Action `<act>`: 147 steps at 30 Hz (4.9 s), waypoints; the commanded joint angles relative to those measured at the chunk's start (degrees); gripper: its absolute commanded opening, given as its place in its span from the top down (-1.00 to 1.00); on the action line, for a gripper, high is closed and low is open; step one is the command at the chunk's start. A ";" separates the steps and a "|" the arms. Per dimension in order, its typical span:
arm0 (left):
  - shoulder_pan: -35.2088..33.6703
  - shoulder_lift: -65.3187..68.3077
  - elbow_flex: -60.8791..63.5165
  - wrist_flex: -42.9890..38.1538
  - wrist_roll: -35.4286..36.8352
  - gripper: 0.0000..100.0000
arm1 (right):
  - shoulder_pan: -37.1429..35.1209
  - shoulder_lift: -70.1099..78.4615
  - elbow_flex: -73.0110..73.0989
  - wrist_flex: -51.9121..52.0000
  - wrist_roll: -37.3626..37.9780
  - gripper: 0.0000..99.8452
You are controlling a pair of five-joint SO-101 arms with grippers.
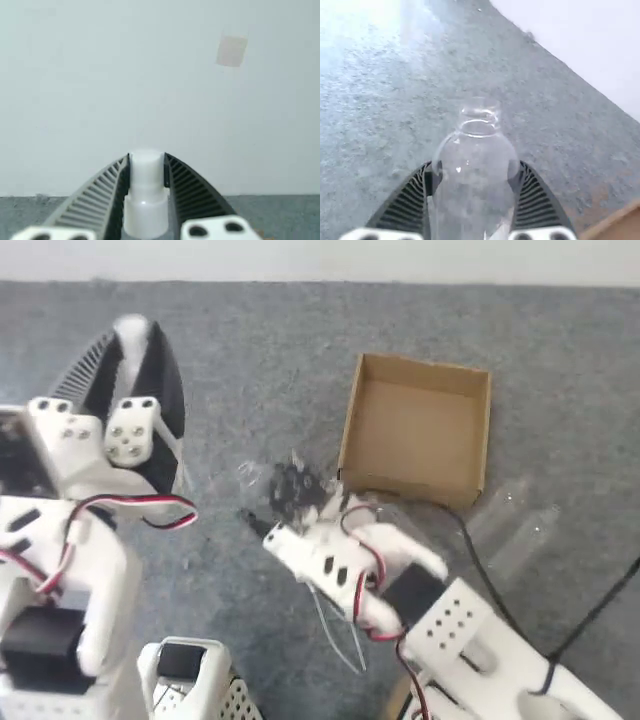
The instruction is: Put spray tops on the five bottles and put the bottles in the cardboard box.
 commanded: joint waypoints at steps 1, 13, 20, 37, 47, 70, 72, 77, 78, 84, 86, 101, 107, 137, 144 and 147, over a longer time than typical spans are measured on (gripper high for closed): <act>0.44 -0.09 1.27 -5.10 5.36 0.97 | -2.86 -4.70 3.69 -7.08 -1.32 0.99; 2.02 -0.09 7.52 -7.03 7.03 0.97 | -2.86 -4.88 4.40 -7.25 -1.76 0.99; 6.33 -0.26 9.45 -3.25 6.86 0.97 | -2.77 -5.23 4.48 -6.64 -1.76 0.99; 6.77 -0.70 20.26 -2.90 6.68 0.97 | 2.86 -4.88 11.16 -21.14 -4.40 0.99; 12.48 -0.62 21.14 3.16 2.55 0.97 | 5.05 -4.70 16.09 -32.31 -10.81 0.99; 2.11 6.07 6.81 5.01 -3.16 0.72 | 5.05 -4.62 18.02 -31.78 -10.81 0.99; 0.62 9.58 6.81 4.31 -3.16 0.72 | 5.05 -4.62 18.02 -31.78 -10.81 0.99; -0.09 13.10 7.34 4.22 -3.16 0.79 | 5.05 -4.62 18.02 -31.78 -10.81 0.99; 0.26 13.10 7.87 4.22 -3.16 0.81 | 5.05 -4.62 18.02 -31.78 -10.81 0.99; 5.63 13.01 12.44 6.86 -6.68 0.81 | 5.05 -4.62 18.02 -31.78 -10.81 0.99; 7.12 13.01 13.49 7.65 -6.77 0.82 | 5.05 -4.62 18.02 -31.78 -10.81 0.99; 7.74 3.08 4.18 7.47 -6.77 0.75 | 5.05 -4.62 18.11 -31.78 -10.81 0.99; -2.46 4.66 5.41 7.82 -8.26 0.81 | 5.14 -4.62 18.11 -31.78 -10.81 0.99; -0.18 6.51 6.46 9.85 -7.03 0.82 | 6.55 -5.23 17.49 -31.69 -10.73 0.99; -3.60 -1.67 17.19 4.92 -1.23 0.82 | 11.12 -4.62 9.32 -25.10 -11.08 0.99; -2.64 -7.82 28.09 -0.44 -1.23 0.80 | 11.12 -4.53 4.66 -22.37 -11.08 0.99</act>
